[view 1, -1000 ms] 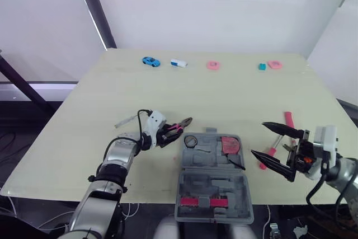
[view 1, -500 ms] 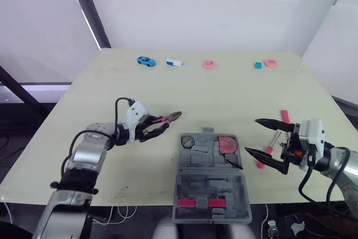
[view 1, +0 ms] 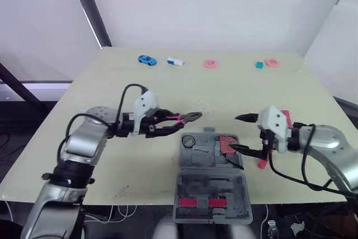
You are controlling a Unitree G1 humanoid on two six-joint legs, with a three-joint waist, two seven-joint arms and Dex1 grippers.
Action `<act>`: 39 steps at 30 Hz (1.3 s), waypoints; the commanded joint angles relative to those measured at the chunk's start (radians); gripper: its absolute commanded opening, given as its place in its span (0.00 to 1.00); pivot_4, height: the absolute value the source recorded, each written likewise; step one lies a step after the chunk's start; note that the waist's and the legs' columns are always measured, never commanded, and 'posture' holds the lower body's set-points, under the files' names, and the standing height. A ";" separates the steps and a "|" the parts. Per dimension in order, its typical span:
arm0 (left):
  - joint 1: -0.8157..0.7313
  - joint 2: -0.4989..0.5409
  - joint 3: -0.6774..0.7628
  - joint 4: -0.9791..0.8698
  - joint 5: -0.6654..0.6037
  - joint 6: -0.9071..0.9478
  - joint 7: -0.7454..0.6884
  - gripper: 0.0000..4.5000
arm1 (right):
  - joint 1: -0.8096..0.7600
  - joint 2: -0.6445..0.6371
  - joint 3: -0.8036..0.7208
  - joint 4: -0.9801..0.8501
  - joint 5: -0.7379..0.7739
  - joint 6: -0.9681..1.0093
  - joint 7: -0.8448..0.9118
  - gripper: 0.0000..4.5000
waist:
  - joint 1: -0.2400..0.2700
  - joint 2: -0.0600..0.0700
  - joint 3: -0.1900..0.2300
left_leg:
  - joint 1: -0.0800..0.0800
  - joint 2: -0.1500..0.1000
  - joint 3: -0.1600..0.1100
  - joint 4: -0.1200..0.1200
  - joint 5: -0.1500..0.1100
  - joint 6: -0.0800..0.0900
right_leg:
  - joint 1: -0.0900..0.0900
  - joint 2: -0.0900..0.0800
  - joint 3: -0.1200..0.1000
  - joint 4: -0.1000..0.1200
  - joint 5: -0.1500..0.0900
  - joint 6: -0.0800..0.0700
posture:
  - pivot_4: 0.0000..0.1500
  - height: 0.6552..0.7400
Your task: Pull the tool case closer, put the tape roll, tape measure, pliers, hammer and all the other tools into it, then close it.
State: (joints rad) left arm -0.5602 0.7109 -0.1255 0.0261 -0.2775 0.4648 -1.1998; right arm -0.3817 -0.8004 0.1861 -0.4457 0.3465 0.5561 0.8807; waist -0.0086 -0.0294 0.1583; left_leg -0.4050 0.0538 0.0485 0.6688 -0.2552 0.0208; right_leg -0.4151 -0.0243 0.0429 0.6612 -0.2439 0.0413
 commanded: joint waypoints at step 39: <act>-0.174 -0.166 -0.128 0.176 0.058 -0.134 -0.158 0.58 | -0.348 0.161 0.292 0.115 -0.207 0.249 0.037 0.26 | -0.003 0.000 0.000 | -0.014 0.000 -0.001 0.003 0.000 0.000 | -0.013 0.001 -0.001 0.003 0.001 0.000 | 1.00 1.00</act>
State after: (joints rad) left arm -0.7272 0.5644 -0.2859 0.2290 -0.1796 0.3209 -1.3737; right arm -0.7235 -0.6519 0.4881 -0.3240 0.1602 0.8325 0.9346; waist -0.0115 -0.0291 0.1582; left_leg -0.4187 0.0541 0.0471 0.6716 -0.2550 0.0209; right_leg -0.4285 -0.0232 0.0424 0.6645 -0.2431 0.0417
